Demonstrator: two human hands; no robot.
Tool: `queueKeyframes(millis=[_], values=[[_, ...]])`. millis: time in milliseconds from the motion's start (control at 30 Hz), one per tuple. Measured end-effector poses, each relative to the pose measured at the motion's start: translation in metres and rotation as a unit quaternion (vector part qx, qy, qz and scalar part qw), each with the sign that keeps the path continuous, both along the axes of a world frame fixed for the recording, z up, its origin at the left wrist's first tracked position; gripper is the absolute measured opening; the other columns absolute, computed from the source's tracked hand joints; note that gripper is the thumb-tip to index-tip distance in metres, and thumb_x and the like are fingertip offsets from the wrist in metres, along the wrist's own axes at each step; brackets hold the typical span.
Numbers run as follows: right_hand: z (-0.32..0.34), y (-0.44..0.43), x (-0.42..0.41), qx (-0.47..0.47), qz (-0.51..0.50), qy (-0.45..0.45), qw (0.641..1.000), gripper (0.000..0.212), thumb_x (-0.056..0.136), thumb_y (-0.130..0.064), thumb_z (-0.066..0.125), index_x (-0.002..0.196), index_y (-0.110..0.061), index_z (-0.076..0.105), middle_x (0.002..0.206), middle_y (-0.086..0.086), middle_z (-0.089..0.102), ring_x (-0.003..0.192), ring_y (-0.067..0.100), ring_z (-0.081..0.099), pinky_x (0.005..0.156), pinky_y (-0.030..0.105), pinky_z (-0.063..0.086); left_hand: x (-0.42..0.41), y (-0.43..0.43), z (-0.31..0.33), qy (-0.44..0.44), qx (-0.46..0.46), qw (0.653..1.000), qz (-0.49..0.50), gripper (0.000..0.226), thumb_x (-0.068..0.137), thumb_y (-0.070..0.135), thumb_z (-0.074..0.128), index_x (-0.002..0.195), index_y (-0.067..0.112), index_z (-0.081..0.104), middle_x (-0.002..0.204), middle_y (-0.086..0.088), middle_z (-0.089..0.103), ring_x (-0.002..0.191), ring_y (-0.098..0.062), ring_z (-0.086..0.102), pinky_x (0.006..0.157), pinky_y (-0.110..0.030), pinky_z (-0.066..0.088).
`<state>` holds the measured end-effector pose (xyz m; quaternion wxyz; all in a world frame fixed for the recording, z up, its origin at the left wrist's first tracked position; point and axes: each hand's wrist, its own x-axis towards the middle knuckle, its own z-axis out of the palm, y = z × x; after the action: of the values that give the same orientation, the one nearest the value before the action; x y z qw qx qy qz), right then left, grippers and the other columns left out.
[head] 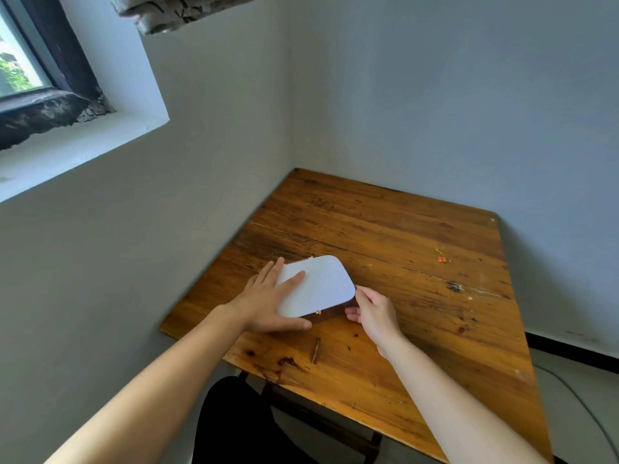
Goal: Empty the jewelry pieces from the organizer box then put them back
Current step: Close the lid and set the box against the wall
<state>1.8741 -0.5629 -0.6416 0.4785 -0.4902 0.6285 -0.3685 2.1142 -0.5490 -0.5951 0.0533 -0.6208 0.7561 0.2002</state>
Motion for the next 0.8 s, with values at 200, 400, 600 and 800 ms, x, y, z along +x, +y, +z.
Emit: queueKeyframes(millis=[200,400,600,800], values=[[0.002,0.002,0.000,0.000,0.020,-0.041,0.999,0.038,0.106,-0.018,0.037,0.142,-0.016,0.050,0.128,0.004,0.062,0.101,0.015,0.067,0.085,0.026,0.056,-0.007,-0.002,-0.015,0.018,-0.092,0.994,0.052,0.099,0.066,0.076,0.062,0.149,0.046,0.017,0.161,-0.008,0.005,0.145,-0.033,0.001,0.118,-0.052,0.012],[-0.009,-0.001,0.008,-0.054,0.149,0.136,0.978,0.047,0.103,-0.025,0.048,0.148,-0.019,0.041,0.147,-0.001,0.045,0.123,0.013,0.051,0.101,0.027,0.043,0.002,0.002,-0.025,0.028,-0.210,0.962,0.175,0.091,0.064,0.077,0.056,0.143,0.040,0.030,0.153,-0.008,0.020,0.138,-0.033,0.016,0.114,-0.052,0.021],[-0.025,-0.003,0.001,-0.084,0.241,0.207,0.945,0.057,0.095,-0.031,0.063,0.148,-0.020,0.044,0.151,-0.009,0.028,0.121,0.012,0.047,0.099,0.023,0.045,0.029,-0.030,-0.021,-0.013,-0.221,0.929,0.297,0.088,0.069,0.079,0.050,0.142,0.034,0.028,0.142,-0.013,0.028,0.131,-0.037,0.027,0.109,-0.053,0.028],[-0.031,-0.005,0.000,-0.105,0.231,0.210,0.944,0.054,0.094,-0.033,0.065,0.144,-0.022,0.048,0.151,-0.009,0.028,0.120,0.011,0.048,0.095,0.018,0.046,0.049,-0.059,-0.022,-0.043,-0.188,0.920,0.342,0.088,0.069,0.077,0.049,0.142,0.031,0.030,0.142,-0.017,0.030,0.129,-0.041,0.030,0.109,-0.055,0.029]])
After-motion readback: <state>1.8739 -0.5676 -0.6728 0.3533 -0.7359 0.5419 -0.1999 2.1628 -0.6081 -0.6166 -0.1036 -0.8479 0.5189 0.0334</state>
